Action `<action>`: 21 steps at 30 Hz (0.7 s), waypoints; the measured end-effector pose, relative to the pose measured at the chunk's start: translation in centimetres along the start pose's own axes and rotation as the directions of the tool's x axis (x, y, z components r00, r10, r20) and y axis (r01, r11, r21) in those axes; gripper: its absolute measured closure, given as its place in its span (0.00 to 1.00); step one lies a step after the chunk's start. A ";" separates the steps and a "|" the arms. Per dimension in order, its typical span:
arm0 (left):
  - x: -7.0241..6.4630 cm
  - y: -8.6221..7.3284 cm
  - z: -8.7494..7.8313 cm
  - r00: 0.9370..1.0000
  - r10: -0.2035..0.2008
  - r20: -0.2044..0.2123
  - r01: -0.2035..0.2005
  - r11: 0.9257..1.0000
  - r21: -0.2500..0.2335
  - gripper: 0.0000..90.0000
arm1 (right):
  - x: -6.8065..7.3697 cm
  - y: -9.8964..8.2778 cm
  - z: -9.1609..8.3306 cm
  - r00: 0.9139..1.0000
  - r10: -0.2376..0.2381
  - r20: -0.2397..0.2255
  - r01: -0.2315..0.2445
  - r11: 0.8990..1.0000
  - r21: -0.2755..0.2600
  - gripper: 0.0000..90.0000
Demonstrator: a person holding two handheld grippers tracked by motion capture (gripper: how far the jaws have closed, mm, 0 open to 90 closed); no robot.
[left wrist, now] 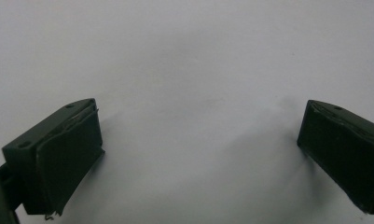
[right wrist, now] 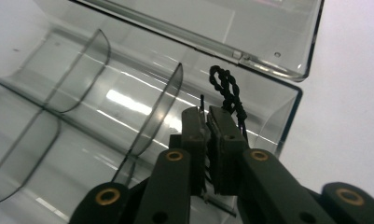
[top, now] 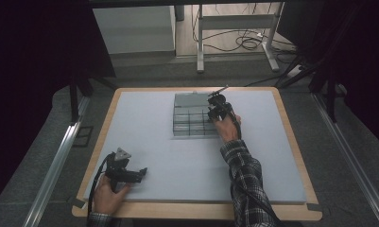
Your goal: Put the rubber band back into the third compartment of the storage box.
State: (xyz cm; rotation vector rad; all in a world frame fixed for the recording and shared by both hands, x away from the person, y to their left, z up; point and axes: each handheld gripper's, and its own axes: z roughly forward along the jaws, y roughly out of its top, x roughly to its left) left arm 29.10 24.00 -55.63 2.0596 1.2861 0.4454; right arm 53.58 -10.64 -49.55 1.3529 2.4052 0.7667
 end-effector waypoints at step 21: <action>0.0 0.0 0.0 1.000 0.000 0.000 0.000 1.000 0.000 0.00 | 1.0 -0.7 -2.6 0.997 -0.063 -0.047 0.061 0.997 -0.046 0.75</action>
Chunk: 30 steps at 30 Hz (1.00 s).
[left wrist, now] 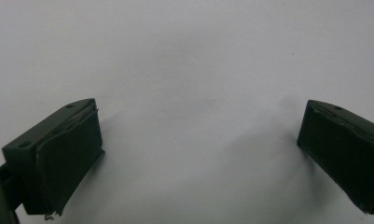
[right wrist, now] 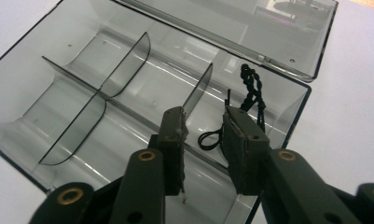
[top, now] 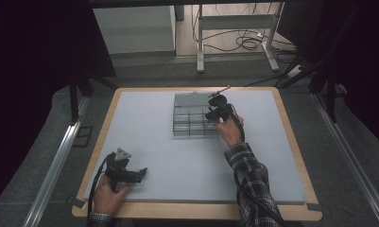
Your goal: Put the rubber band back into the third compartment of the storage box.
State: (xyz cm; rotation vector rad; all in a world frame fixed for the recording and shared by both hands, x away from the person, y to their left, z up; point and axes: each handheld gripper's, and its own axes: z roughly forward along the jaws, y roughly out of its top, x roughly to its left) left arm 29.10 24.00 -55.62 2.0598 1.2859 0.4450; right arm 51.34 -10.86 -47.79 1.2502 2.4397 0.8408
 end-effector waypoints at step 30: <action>0.0 0.0 0.0 1.000 0.000 0.000 0.000 1.000 0.000 0.00 | 0.6 -1.2 -2.6 0.999 -0.044 -0.032 0.042 0.998 -0.052 0.47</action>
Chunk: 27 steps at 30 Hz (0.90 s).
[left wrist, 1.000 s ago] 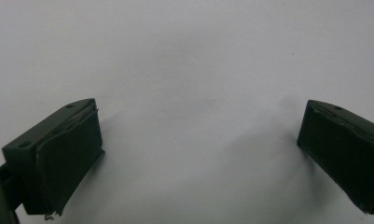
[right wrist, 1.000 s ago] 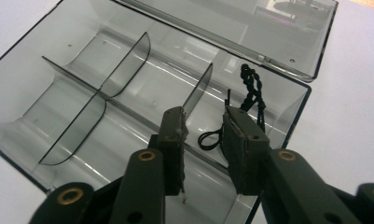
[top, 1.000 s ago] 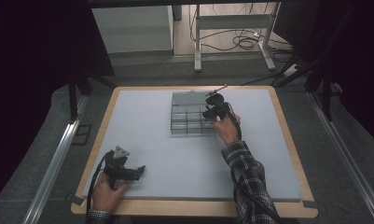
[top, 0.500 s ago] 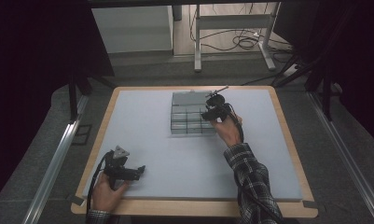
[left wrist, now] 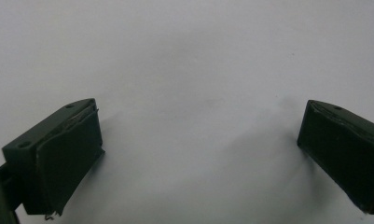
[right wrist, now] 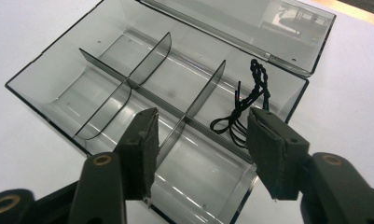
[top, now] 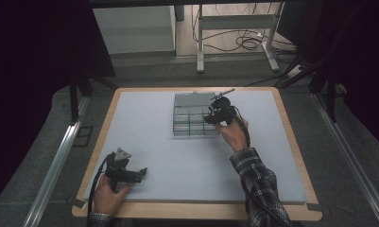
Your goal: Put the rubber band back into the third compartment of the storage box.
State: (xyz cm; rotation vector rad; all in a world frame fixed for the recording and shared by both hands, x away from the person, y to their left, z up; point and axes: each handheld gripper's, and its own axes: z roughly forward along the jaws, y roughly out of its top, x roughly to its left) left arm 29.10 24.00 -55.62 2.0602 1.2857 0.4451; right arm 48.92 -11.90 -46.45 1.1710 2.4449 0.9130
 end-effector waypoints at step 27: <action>0.0 0.0 0.0 1.000 0.000 0.000 0.000 1.000 0.000 0.00 | 0.3 -2.3 -1.9 1.000 -0.020 -0.005 0.020 0.999 -0.029 0.32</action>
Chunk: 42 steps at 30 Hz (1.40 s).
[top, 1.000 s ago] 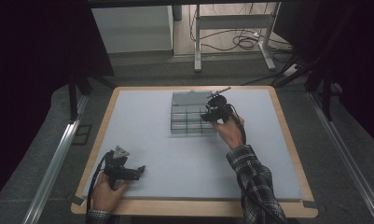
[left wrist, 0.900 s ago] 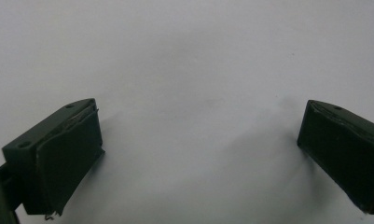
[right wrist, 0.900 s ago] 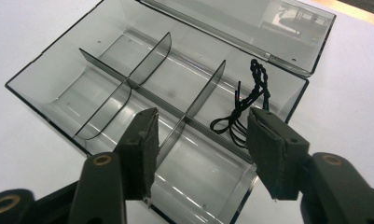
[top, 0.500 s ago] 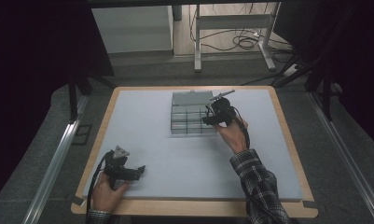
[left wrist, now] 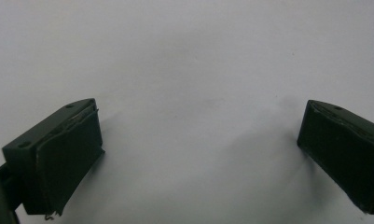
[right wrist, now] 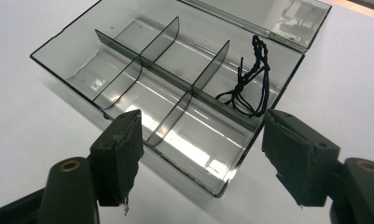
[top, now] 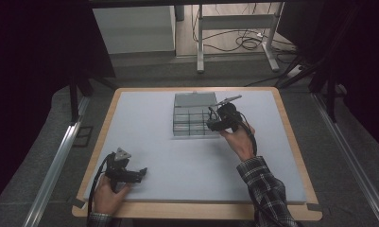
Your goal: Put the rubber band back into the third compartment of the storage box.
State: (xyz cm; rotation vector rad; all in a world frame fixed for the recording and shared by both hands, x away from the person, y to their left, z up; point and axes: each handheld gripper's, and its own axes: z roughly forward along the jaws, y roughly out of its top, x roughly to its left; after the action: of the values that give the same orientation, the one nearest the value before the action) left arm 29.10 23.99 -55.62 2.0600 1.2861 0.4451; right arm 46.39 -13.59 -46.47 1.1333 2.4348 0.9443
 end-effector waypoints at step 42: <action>0.0 0.0 0.0 1.000 -0.006 0.000 0.006 1.000 -0.005 0.00 | 1.5 -4.9 -2.7 0.999 -0.040 -0.008 0.040 0.999 0.002 0.14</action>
State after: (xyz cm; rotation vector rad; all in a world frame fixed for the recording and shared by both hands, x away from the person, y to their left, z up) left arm 29.10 23.95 -55.65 2.0517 1.2899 0.4455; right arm 41.27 -15.95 -47.69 1.0790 2.4559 0.9365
